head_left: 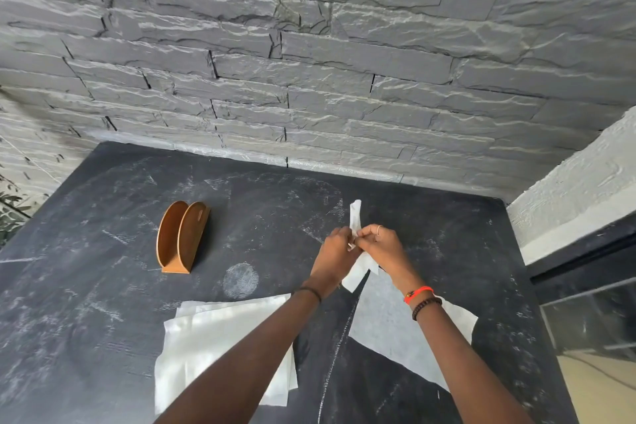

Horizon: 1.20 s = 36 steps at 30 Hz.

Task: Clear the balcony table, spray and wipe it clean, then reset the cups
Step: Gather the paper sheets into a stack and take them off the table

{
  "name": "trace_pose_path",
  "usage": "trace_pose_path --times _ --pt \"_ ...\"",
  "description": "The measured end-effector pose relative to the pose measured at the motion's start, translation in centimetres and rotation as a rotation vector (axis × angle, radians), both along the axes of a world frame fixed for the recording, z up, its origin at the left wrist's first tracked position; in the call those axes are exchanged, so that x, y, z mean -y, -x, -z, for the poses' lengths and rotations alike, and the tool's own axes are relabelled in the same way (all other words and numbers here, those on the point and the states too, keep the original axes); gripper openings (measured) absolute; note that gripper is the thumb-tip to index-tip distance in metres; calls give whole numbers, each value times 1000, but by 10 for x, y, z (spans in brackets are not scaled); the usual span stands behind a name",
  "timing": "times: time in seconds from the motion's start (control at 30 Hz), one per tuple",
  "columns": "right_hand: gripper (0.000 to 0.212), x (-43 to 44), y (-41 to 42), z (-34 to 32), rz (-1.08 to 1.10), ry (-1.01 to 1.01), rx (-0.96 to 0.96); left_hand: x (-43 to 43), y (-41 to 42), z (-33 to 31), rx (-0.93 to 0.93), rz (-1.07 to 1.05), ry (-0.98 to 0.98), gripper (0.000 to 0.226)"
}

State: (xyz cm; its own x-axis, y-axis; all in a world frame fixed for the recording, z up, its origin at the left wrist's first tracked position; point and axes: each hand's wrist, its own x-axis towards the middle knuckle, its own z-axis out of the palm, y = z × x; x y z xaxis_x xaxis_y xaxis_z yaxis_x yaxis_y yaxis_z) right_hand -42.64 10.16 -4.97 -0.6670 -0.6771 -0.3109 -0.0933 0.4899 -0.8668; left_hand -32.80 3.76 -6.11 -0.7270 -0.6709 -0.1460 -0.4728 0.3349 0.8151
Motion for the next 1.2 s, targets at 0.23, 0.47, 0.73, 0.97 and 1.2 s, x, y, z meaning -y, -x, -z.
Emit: trace_pose_path --times 0.23,0.47,0.73,0.97,1.2 --pt "24 -1 -13 -23 201 136 343 26 -31 -32 -64 -80 -43 43" --pt "14 2 -52 -39 70 124 803 39 -88 -43 -80 -7 -126 26" --pt "8 7 -94 -46 96 219 783 47 -165 -46 -206 -195 -297 26" --pt "15 -7 -124 -47 78 149 753 56 -237 -43 -300 -315 -421 27" --pt "20 -10 -161 -54 -164 106 763 30 -257 -55 -232 -244 -512 60"
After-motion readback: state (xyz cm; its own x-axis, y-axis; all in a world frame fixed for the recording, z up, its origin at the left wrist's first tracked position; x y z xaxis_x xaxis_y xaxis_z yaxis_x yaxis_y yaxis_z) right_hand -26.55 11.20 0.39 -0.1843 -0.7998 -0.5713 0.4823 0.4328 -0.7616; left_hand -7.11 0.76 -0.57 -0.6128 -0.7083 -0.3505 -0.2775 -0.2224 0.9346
